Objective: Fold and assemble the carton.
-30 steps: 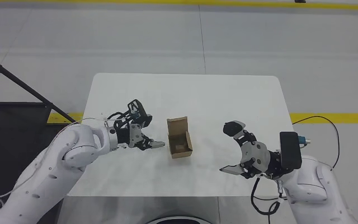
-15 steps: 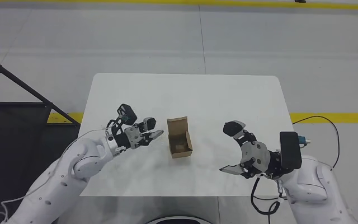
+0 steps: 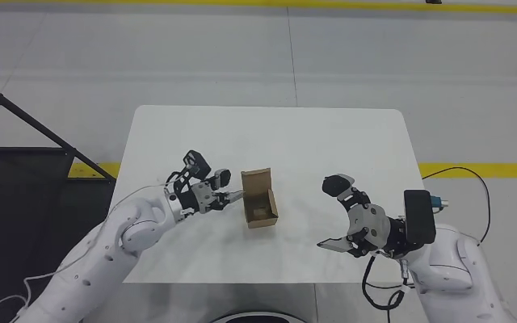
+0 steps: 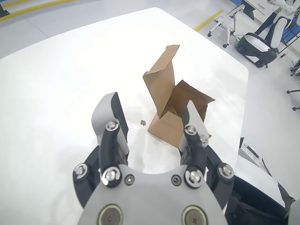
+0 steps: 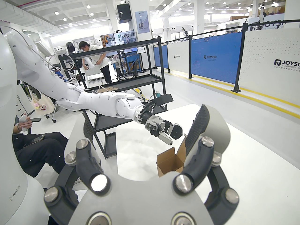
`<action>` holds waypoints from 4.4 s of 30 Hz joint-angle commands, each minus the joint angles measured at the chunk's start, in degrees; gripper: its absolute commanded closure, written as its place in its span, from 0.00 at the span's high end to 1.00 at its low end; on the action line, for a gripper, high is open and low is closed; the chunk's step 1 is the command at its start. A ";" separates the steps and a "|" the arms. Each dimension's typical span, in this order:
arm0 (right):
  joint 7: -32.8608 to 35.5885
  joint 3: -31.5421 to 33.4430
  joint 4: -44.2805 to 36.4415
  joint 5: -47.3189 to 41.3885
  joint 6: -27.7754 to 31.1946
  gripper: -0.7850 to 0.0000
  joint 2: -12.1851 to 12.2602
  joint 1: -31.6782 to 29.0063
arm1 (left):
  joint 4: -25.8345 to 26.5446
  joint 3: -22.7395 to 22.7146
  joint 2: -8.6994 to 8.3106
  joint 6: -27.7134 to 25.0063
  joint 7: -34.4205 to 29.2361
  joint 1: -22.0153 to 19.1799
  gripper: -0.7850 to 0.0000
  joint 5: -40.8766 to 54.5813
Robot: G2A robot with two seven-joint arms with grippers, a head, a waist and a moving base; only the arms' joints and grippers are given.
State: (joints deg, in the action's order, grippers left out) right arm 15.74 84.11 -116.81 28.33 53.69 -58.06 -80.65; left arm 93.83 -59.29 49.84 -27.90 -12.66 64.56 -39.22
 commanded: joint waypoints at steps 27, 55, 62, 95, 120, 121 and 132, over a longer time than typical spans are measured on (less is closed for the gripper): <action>0.00 0.00 0.00 0.00 0.00 1.00 0.00 0.00 | -8.88 4.52 4.45 -3.16 1.28 -5.41 0.04 5.57; 0.00 0.00 0.00 0.00 0.00 1.00 0.00 0.00 | -17.49 5.24 7.24 -19.79 5.59 -11.81 0.00 1.19; 0.00 0.00 0.00 0.00 0.00 1.00 0.00 0.00 | -22.68 7.16 8.56 -25.63 5.95 -15.52 0.00 2.12; 0.00 0.00 0.00 0.00 0.00 1.00 0.00 0.00 | -40.27 20.01 15.11 -30.10 6.68 -29.70 0.00 5.97; 0.00 0.00 0.00 0.00 0.00 1.00 0.00 0.00 | -44.12 26.28 13.38 -30.10 15.53 -34.31 1.00 6.57; 0.00 0.00 0.00 0.00 0.00 1.00 0.00 0.00 | -43.76 26.09 12.98 -30.10 15.85 -34.22 1.00 6.77; 10.10 -7.45 3.42 -9.89 -2.02 1.00 0.50 1.15 | -30.97 23.14 4.50 -30.10 11.78 -29.23 1.00 8.12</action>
State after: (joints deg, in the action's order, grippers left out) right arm 23.37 77.74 -113.84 20.89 51.90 -57.67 -79.94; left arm 61.26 -35.86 55.25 -58.00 -0.10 34.74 -30.86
